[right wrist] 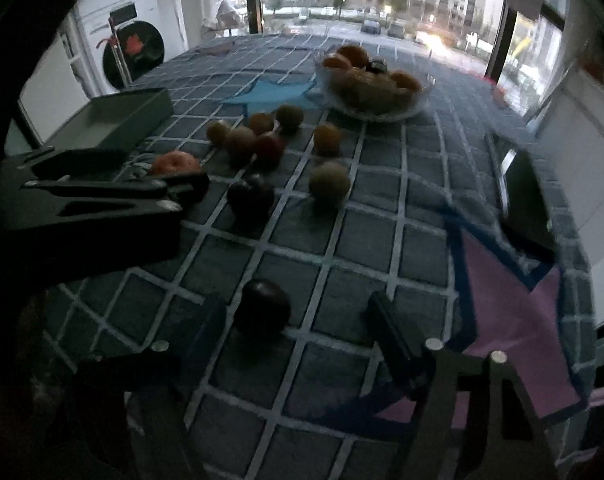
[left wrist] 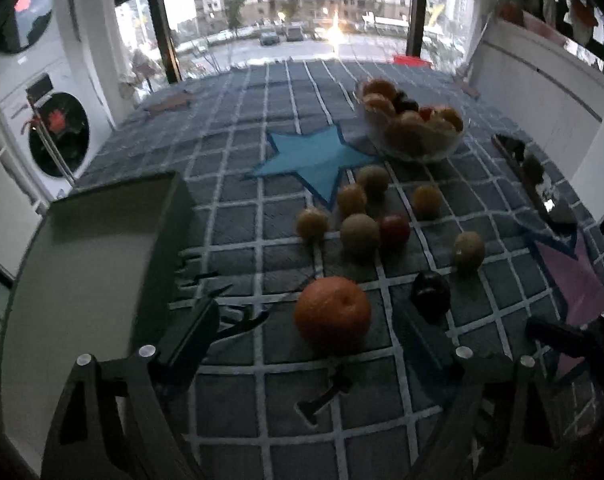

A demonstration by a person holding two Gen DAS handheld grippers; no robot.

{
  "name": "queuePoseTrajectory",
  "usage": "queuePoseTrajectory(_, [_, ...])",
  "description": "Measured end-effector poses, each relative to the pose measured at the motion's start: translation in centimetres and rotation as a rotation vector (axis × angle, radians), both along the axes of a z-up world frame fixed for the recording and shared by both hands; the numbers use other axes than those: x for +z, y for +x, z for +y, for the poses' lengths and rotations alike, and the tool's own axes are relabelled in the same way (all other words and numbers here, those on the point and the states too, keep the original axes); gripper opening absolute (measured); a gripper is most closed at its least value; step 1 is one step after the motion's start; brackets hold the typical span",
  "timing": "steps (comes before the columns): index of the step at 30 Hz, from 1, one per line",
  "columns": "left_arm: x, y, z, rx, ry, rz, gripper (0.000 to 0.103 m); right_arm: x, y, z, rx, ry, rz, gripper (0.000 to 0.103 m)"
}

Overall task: Organize fruits
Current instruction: 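Grasp the large orange with the left tool while the right tool grasps a dark plum, then carry the orange and plum into the white tray and open both tools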

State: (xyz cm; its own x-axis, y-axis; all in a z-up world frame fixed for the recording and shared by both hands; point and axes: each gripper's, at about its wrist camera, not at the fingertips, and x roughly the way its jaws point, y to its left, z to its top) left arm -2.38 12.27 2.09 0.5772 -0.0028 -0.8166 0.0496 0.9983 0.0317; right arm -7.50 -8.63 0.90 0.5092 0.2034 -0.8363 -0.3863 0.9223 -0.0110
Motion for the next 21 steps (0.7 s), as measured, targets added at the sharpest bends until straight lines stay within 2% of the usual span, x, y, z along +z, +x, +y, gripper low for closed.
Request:
queuePoseTrajectory(1, [-0.3, 0.2, -0.1, 0.006, 0.002, 0.008, 0.089, 0.1, 0.0, 0.0, 0.003, 0.01, 0.001, 0.062])
queuePoseTrajectory(2, [-0.6, 0.4, -0.1, 0.01, 0.004, 0.015, 0.08, 0.2, 0.0, -0.2, 0.0, 0.014, 0.0, 0.051])
queuePoseTrajectory(3, [-1.0, 0.5, -0.1, 0.014, 0.004, 0.03, 0.073, 0.3, 0.0, -0.4, 0.003, 0.032, 0.004, 0.045])
queuePoseTrajectory(4, [-1.2, 0.5, 0.1, 0.018, -0.028, 0.03, 0.067, 0.4, 0.0, -0.5, 0.005, 0.046, 0.009, 0.034])
queuePoseTrajectory(5, [-1.4, 0.5, 0.4, 0.03, -0.048, 0.028, 0.062, 0.5, -0.2, -0.8, 0.007, 0.067, 0.015, 0.028])
queuePoseTrajectory(6, [-1.5, 0.5, 0.5, 0.042, -0.055, 0.024, 0.058, 0.5, -0.2, -1.0, 0.006, 0.077, 0.018, 0.027])
queuePoseTrajectory(8, [-1.5, 0.5, 0.5, 0.041, -0.052, 0.014, 0.041, 0.6, -0.4, -1.5, -0.003, 0.09, 0.026, 0.027])
queuePoseTrajectory(11, [-1.3, 0.2, 0.9, 0.051, -0.075, 0.023, 0.041, 0.8, -0.7, -2.7, -0.017, 0.131, 0.044, 0.027])
queuePoseTrajectory(15, [0.2, -1.6, 2.0, 0.075, -0.117, -0.012, 0.041, 1.5, -1.4, -4.4, -0.046, 0.179, 0.051, 0.027])
queuePoseTrajectory(21, [2.9, -4.2, 4.6, 0.091, -0.141, -0.069, 0.041, 2.1, -1.9, -5.2, -0.07, 0.193, 0.056, 0.027])
